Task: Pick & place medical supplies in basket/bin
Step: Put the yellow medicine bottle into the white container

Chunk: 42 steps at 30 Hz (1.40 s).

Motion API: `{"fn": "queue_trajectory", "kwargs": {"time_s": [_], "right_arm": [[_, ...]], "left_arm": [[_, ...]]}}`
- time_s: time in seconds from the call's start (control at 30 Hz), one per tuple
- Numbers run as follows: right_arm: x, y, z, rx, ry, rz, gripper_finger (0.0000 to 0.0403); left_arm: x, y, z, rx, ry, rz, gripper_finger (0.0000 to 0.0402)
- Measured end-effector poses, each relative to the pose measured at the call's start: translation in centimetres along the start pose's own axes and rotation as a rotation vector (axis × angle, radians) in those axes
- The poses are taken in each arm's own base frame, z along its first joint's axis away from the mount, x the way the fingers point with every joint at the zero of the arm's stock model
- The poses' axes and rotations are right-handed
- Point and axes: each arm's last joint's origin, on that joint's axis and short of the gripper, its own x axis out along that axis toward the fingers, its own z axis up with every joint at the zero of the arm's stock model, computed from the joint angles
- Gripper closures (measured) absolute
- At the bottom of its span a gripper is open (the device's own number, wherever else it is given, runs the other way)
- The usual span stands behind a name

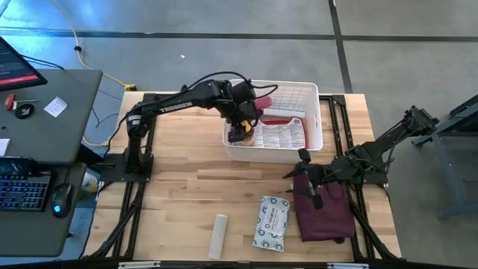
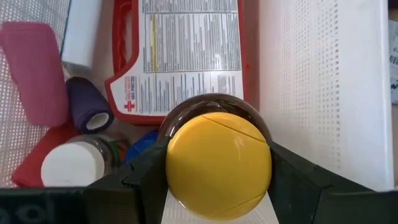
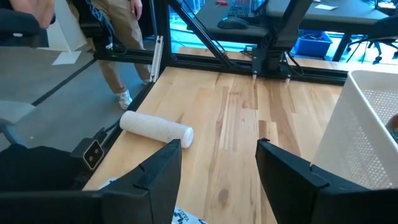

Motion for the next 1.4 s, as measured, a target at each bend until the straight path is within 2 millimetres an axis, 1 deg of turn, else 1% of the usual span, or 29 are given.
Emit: {"fn": "queue_trajectory", "kwargs": {"time_s": [0.07, 0.2, 0.27, 0.4, 0.5, 0.8, 0.9, 1.1, 1.3, 1.4], "right_arm": [[0.0, 0.0, 0.0, -0.001, 0.0, 0.0, 0.0206], [0.0, 0.0, 0.0, -0.003, 0.005, 0.017, 0.0206], [0.0, 0.1, -0.1, -0.004, 0.017, 0.024, 0.0206], [0.0, 0.1, -0.4, -0.005, 0.04, 0.026, 0.0206], [0.0, 0.0, -0.5, -0.009, 0.049, 0.024, 0.0206], [0.0, 0.0, -0.5, -0.024, 0.049, 0.022, 0.0206], [0.0, 0.0, -0.5, -0.024, 0.049, 0.021, 0.0206], [0.0, 0.0, -0.5, -0.025, 0.053, 0.021, 0.0206], [0.0, 0.0, -0.6, -0.026, 0.059, 0.02, 0.0206], [0.0, 0.0, -0.6, -0.025, 0.059, 0.018, 0.0206]], "left_arm": [[0.6, 0.2, 0.1, -0.002, 0.002, 0.001, 0.0149], [0.7, 0.9, 0.1, -0.016, -0.003, 0.012, 0.0149], [1.2, 1.1, 0.2, -0.036, -0.011, -0.005, 0.0149], [1.2, 1.0, 0.0, -0.04, 0.009, -0.018, 0.0149], [1.4, 0.4, 0.1, -0.031, 0.017, -0.033, 0.0149], [-0.1, -0.6, -0.4, -0.051, 0.033, -0.069, 0.0149], [-0.2, -0.7, -0.6, -0.067, 0.048, -0.099, 0.0149], [-0.3, -0.7, -0.6, -0.065, 0.048, -0.105, 0.0149], [0.0, -0.4, -0.7, -0.055, 0.088, 0.029, 0.0149], [0.0, -0.1, -0.8, -0.048, 0.122, 0.132, 0.0149]]}}
